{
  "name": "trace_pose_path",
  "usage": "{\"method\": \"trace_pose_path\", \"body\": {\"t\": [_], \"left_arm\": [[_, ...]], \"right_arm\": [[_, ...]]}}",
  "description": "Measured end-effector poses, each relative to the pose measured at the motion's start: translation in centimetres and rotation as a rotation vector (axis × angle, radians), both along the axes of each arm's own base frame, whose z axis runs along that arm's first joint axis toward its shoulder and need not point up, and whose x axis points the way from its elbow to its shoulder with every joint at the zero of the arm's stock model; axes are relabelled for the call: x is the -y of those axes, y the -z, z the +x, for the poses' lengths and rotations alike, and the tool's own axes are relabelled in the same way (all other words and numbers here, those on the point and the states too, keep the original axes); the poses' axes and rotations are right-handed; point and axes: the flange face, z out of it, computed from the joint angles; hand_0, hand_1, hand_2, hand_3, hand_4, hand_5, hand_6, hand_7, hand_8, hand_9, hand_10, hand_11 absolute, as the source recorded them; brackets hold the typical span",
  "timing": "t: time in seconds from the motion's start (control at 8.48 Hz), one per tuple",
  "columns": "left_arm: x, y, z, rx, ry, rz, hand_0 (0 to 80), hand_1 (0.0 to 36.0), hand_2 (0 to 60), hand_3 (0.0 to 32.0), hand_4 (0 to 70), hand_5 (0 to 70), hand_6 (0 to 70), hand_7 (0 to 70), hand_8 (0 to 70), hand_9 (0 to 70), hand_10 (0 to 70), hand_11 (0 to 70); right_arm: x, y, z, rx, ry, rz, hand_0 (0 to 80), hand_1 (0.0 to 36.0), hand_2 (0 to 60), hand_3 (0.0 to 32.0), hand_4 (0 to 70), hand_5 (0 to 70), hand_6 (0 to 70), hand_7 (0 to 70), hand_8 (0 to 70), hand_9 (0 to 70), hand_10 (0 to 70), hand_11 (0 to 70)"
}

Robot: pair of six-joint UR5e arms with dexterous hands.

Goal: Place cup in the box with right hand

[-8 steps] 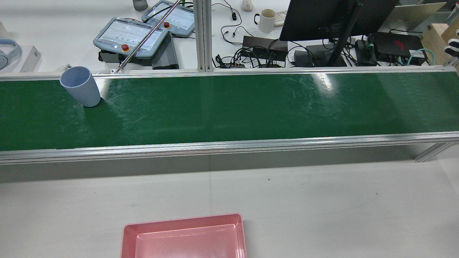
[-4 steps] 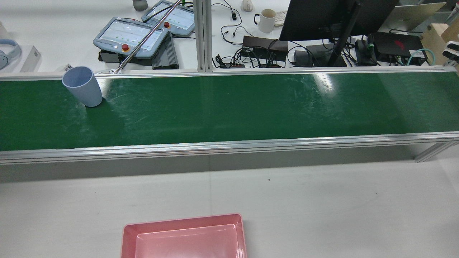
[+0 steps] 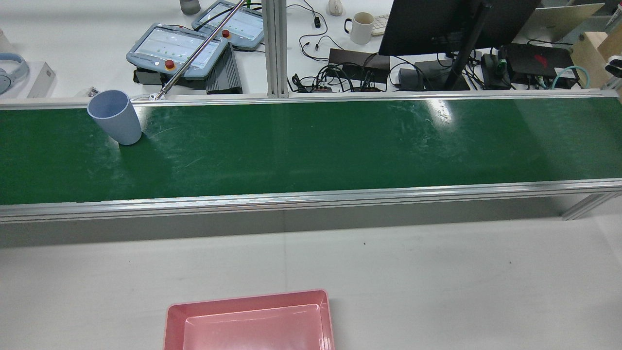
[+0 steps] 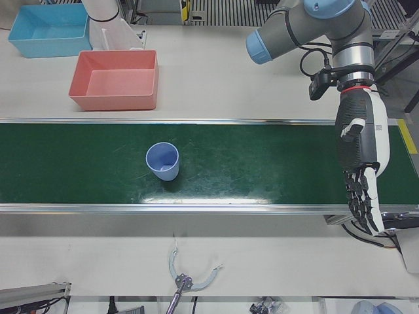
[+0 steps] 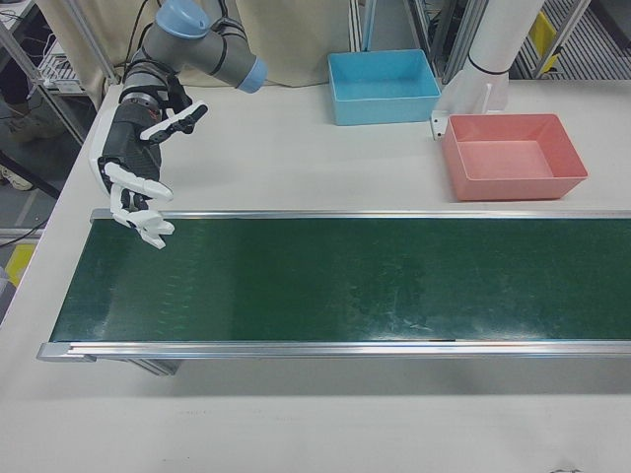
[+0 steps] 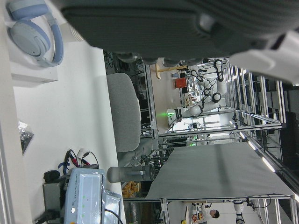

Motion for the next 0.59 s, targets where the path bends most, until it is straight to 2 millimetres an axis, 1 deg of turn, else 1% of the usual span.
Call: {"method": "trace_pose_path", "body": {"t": [0.12,0.47,0.59], "left_arm": [[0.0,0.0,0.0,0.0,0.0,0.0,0.0,0.0,0.0,0.0,0.0,0.0,0.0,0.0,0.0,0.0,0.0,0.0],[-0.01,0.0,-0.06,0.0,0.001,0.0,0.0,0.0,0.0,0.0,0.0,0.0,0.0,0.0,0.0,0.0,0.0,0.0],[-0.01,0.0,-0.04,0.0,0.0,0.0,0.0,0.0,0.0,0.0,0.0,0.0,0.0,0.0,0.0,0.0,0.0,0.0]], "right_arm": [[0.0,0.0,0.0,0.0,0.0,0.0,56.7,11.2,0.0,0.0,24.1,8.1,11.1,48.0,22.5,28.7,14.0,21.1],[0.0,0.0,0.0,0.0,0.0,0.0,57.0,11.6,0.0,0.0,24.9,8.3,11.4,48.8,23.1,29.3,14.6,22.0],[0.0,0.0,0.0,0.001,0.0,0.0,57.5,12.2,0.0,0.0,26.8,8.5,12.2,51.4,24.3,31.0,14.9,22.5]]}}
